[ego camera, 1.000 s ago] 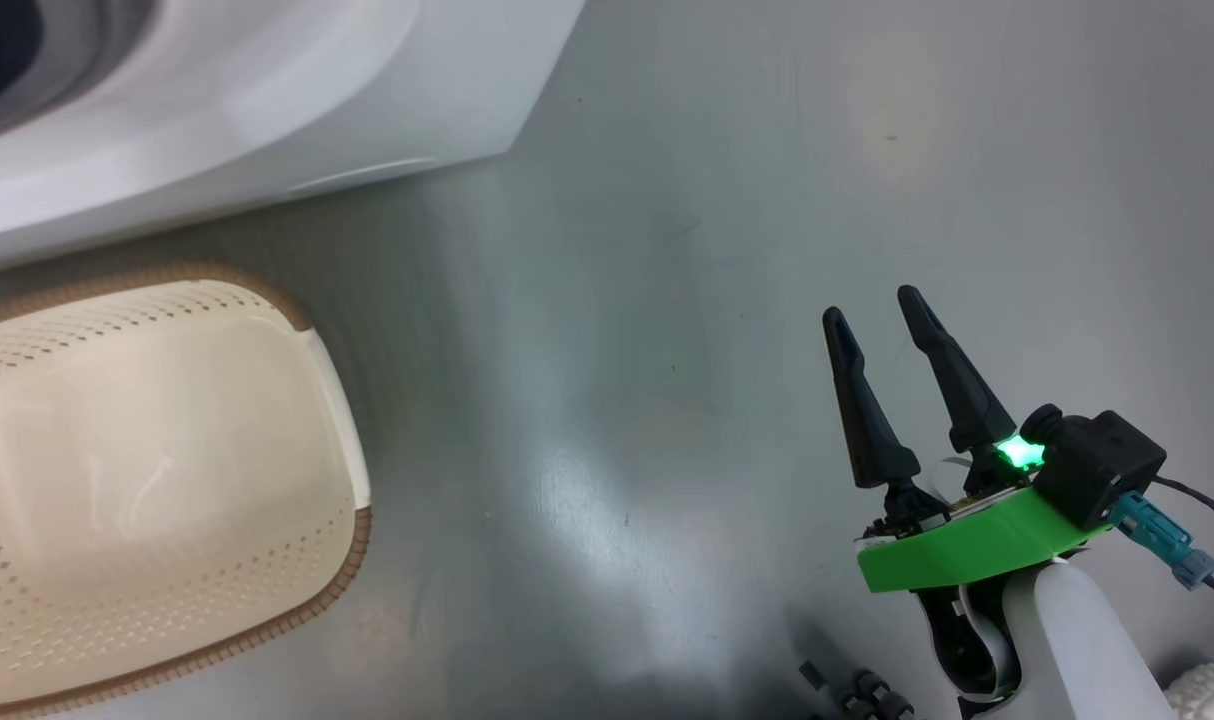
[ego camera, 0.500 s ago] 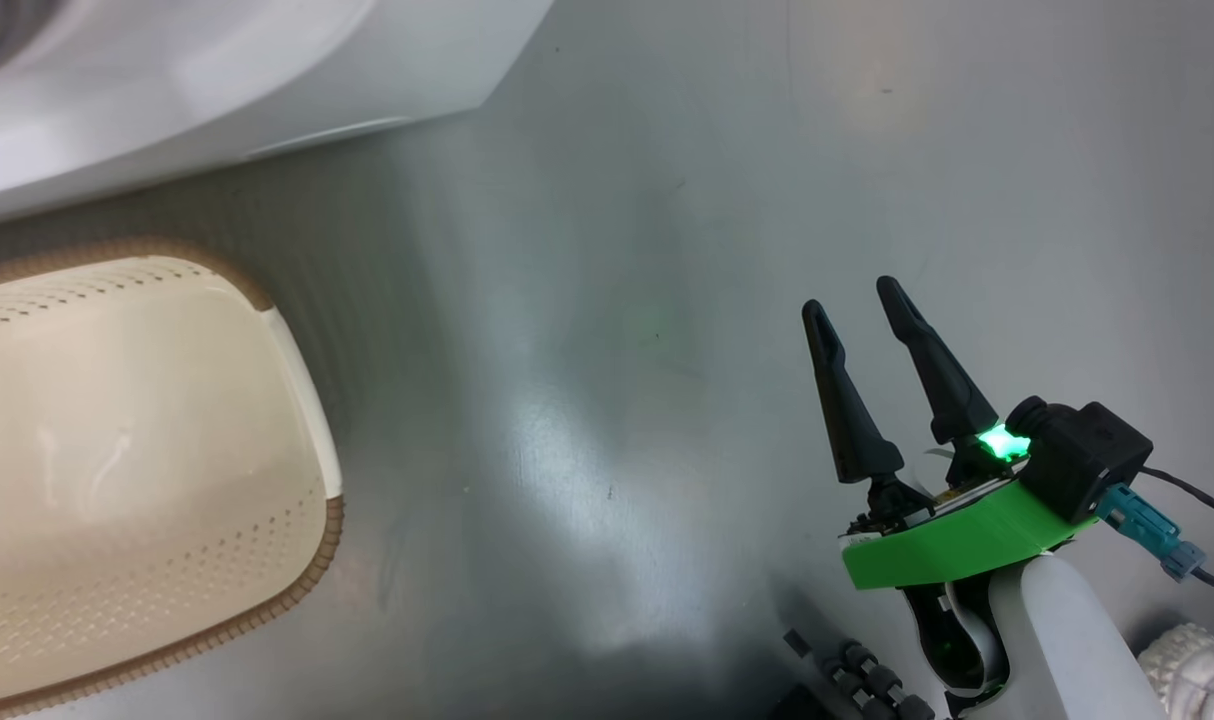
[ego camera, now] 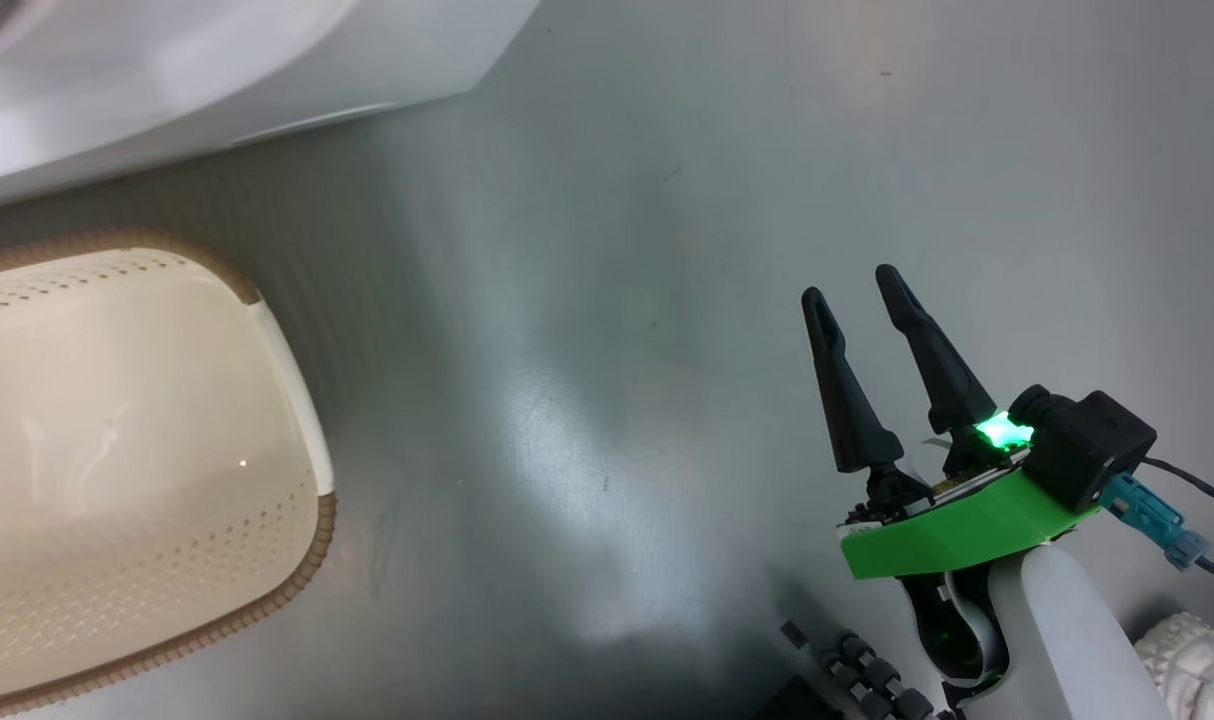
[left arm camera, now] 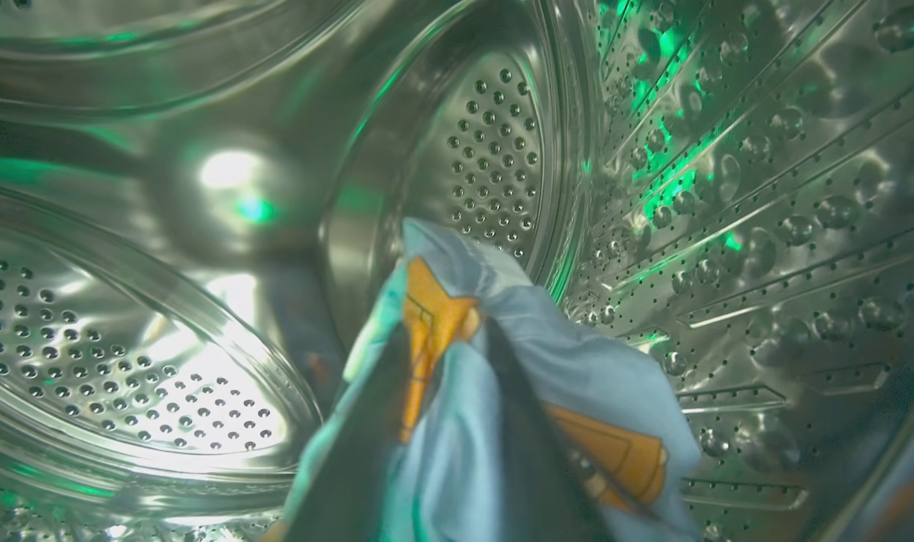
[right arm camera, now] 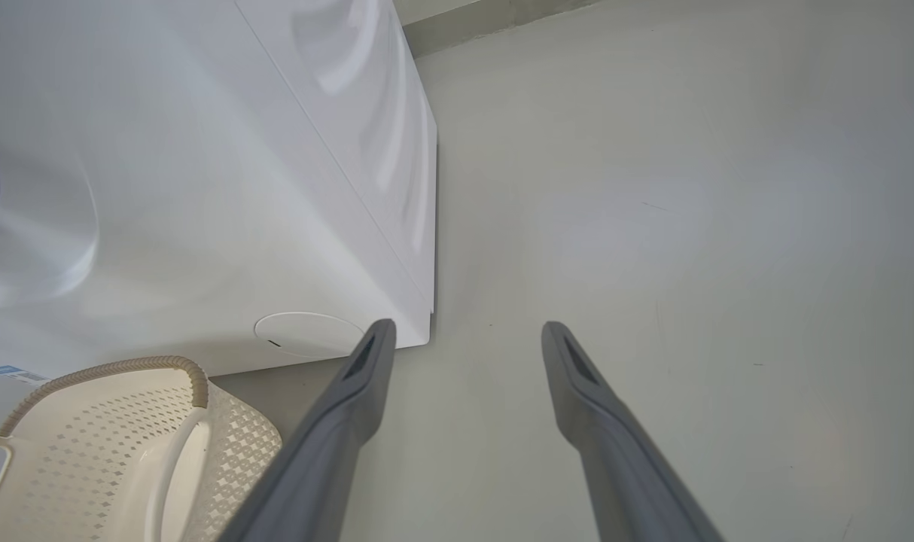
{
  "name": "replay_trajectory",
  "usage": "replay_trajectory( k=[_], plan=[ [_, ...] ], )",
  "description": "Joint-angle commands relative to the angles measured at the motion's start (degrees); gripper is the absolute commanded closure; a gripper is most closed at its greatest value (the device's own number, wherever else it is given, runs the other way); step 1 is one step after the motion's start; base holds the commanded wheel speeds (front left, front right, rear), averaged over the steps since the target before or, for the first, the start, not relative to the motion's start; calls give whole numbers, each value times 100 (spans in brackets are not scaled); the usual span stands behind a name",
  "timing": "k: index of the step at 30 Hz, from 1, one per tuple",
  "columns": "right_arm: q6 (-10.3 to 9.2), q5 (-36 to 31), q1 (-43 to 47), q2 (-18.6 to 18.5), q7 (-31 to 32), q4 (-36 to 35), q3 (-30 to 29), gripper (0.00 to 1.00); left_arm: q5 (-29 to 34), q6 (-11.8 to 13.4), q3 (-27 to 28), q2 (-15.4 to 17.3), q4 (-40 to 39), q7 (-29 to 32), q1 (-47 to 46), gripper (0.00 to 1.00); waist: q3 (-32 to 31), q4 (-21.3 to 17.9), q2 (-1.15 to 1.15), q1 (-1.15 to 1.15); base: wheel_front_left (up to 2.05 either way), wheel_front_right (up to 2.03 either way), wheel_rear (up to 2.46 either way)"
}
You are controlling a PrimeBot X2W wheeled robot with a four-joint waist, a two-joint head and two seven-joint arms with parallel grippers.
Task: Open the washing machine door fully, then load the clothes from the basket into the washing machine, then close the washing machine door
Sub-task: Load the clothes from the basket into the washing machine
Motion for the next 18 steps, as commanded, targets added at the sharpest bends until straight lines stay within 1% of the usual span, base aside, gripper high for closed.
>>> replay_trajectory(
  k=[1, 7, 11, 18],
  plan=[
    [9, 5, 82, -6, -27, -81, 123, 0, -1, -13, 81, 231, -89, -11, 88, 0, -31, 48, 0, 0, 0, 0, 0],
    [9, -52, 41, -6, -27, -52, 56, 0, -70, -14, 112, 138, 173, -11, 106, 0, -114, 183, 0, 0, 0, 0, 0],
    [9, -89, 31, -6, -27, -31, -15, 0, -120, -14, 175, 20, 347, -11, 208, 0, -211, 300, 0, 0, 0, 0, 0],
    [9, -158, 22, -6, -27, 3, -99, 0, -108, -14, 229, -147, 309, -11, 398, 0, -324, 473, 0, 0, 0, 0, 0]
  ],
)
